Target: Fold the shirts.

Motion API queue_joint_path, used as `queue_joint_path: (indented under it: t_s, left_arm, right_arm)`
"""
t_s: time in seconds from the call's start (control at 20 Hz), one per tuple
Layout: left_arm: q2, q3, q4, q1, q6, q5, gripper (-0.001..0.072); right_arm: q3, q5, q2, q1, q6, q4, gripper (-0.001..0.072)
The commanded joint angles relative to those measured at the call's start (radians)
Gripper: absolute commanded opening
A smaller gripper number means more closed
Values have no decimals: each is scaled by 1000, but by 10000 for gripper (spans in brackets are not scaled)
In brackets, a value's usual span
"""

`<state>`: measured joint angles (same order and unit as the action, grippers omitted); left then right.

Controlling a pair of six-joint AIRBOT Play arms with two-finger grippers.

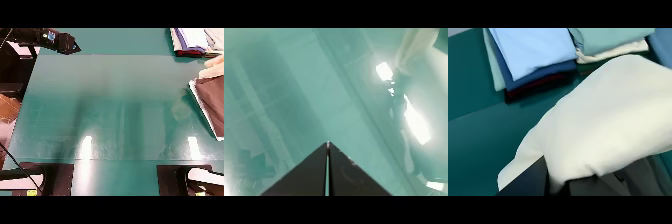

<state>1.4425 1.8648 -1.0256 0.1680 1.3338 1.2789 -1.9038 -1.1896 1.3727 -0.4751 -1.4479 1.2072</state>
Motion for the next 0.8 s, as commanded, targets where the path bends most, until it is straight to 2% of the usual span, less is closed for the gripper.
queue_joint_path:
  t_s: [0.0,0.15,0.4,0.45,0.55,0.6,0.75]
  left_arm:
    - [0,0,0,0,-7,5,26]
    - [0,0,0,0,-7,7,26]
    - [0,0,0,0,-7,18,26]
    - [0,0,0,0,-7,22,26]
    - [0,0,0,0,-7,23,26]
    - [0,0,0,0,-7,23,26]
    - [0,0,0,0,-7,22,26]
  right_arm:
    - [175,-70,-118,-80,1,53,17]
    - [379,-131,-205,-189,1,55,18]
    - [738,-121,-305,-355,2,175,34]
    - [789,-111,-313,-383,2,186,134]
    - [864,-82,-314,-436,2,182,458]
    - [882,-81,-307,-459,2,182,589]
    - [835,-94,-303,-499,2,151,604]
